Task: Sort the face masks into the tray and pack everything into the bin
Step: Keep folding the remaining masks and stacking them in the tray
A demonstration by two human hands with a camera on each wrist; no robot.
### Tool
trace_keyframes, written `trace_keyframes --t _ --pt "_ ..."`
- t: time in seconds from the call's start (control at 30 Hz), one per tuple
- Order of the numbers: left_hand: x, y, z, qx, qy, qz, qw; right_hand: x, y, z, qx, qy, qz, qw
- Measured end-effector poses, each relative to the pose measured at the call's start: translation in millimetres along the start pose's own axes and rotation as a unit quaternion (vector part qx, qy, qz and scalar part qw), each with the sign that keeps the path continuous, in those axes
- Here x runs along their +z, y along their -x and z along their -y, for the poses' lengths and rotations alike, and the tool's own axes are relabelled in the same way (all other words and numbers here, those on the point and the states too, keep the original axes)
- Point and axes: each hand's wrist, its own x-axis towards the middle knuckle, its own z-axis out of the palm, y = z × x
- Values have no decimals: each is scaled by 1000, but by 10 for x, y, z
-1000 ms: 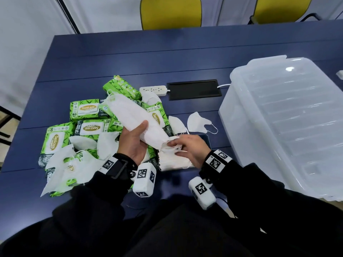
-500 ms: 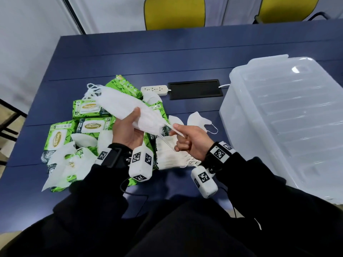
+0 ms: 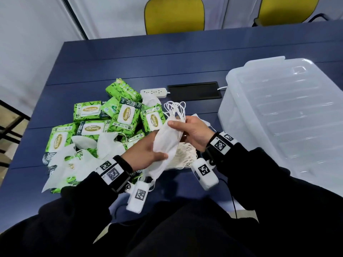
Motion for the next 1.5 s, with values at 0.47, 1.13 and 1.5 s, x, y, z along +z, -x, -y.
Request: trace_keyframes --t 0.47,1.13,1.5 --pt "-71 230 368 -135 -89 121 979 -389 197 114 140 -180 16 974" --pt "-341 333 439 -67 -5 -226 972 -359 -349 -605 -7 705 95 703" --pt "-357 73 384 -54 124 -330 934 -145 -197 -969 -62 804 88 585"
